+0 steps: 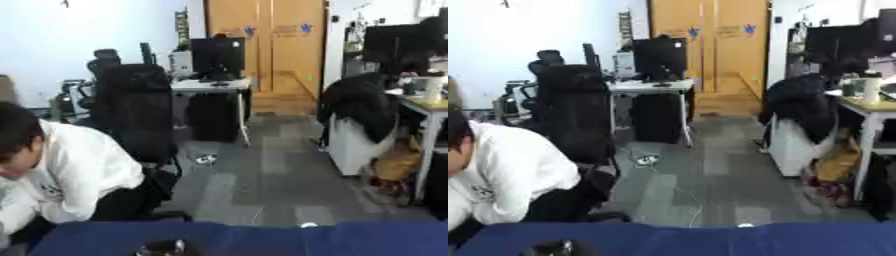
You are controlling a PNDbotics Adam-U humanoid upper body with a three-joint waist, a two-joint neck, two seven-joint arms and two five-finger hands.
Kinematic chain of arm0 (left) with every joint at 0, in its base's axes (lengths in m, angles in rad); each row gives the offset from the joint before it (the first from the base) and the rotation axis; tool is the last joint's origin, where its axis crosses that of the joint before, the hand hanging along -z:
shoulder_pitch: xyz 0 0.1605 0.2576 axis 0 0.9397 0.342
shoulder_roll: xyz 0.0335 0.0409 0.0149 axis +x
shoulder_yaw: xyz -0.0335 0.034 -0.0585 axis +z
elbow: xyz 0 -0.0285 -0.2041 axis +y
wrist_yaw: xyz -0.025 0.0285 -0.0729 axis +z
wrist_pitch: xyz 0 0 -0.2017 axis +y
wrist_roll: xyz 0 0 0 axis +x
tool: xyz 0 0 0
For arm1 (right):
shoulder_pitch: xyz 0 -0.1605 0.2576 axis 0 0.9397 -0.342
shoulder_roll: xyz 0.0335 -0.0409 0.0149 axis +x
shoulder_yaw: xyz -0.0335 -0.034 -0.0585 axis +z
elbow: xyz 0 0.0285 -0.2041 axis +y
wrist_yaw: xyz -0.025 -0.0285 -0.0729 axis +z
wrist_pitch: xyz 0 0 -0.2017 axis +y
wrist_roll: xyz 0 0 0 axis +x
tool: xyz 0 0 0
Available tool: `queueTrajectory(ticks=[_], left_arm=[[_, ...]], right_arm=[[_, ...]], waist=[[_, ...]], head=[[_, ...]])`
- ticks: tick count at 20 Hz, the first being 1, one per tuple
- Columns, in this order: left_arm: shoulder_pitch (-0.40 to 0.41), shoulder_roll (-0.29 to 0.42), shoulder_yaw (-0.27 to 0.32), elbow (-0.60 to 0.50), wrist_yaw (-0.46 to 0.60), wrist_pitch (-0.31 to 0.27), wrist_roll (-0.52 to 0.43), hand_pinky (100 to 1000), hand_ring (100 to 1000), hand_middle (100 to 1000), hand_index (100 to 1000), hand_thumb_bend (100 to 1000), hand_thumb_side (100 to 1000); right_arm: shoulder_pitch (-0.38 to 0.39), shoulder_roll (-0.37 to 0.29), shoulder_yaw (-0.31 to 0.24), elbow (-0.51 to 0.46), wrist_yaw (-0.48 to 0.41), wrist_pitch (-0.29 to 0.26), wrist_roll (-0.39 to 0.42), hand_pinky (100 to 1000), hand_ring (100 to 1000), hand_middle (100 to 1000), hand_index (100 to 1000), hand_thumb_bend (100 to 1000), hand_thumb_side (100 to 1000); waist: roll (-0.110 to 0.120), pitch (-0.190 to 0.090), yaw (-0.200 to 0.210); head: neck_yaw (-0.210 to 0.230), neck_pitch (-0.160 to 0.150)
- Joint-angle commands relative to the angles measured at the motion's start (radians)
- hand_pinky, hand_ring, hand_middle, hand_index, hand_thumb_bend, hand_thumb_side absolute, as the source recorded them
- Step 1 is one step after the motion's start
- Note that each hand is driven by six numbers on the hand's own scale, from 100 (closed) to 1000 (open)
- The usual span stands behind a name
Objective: Pick up objects on the table and place them in the box.
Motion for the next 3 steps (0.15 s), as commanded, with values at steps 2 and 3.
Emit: queueTrajectory(ticks=[2,3], left_arm=[[-0.041,-0.028,0.019,-0.02,0.075,0.003,-0.147,450,595,697,787,278,962],[-0.044,-0.03,0.023,-0.02,0.086,0.004,-0.151,453,597,696,786,275,959]], right_arm=[[0.017,-0.044,0.013,-0.016,0.085,0.009,0.183,329,404,476,558,398,877],[0.02,-0.042,0.011,-0.016,0.089,0.007,0.21,327,403,467,555,374,843]], waist=[[-0.006,-0.029,0.017],[-0.008,-0.031,0.02]], head=[[-0.05,-0.06],[-0.073,-0.074]])
